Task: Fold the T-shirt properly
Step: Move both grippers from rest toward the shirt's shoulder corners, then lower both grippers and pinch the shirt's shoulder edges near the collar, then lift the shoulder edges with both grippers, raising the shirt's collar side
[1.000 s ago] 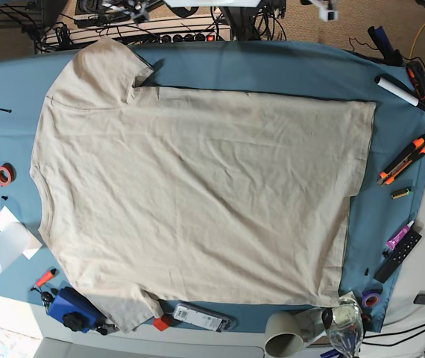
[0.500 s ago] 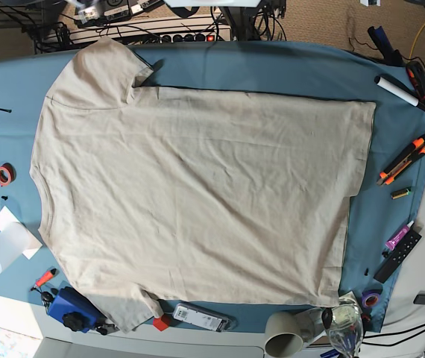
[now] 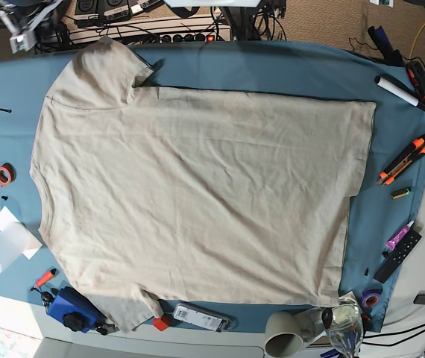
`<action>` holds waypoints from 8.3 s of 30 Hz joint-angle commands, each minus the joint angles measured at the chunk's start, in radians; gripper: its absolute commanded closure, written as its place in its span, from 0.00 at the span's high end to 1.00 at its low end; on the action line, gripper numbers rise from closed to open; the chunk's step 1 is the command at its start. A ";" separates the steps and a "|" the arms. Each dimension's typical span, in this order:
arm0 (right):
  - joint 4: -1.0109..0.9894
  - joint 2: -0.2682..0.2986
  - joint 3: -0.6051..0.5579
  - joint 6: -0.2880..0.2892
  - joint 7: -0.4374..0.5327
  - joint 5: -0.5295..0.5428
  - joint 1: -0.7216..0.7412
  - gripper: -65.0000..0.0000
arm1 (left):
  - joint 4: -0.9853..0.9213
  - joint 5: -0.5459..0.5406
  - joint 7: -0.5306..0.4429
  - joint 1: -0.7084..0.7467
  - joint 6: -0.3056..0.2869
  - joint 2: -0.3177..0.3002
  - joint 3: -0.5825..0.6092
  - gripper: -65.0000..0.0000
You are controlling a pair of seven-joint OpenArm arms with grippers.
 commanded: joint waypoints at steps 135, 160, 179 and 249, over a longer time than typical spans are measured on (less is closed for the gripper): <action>-0.101 -0.302 0.188 0.365 -0.332 0.367 0.424 0.14 | 0.376 -0.004 0.152 -0.175 -0.003 -0.122 -0.004 0.48; -0.265 -0.307 -0.035 0.365 -0.195 0.198 0.493 0.23 | 0.376 -0.004 0.151 -0.175 -0.003 -0.122 -0.004 0.48; -0.182 -0.308 0.003 0.365 -0.285 0.328 0.397 0.00 | 0.376 -0.036 0.160 -0.203 -0.003 -0.119 -0.004 0.04; -0.124 -0.304 0.093 0.365 -0.413 0.328 0.396 0.00 | -0.265 -0.418 0.735 -0.803 0.160 -0.097 -0.004 0.51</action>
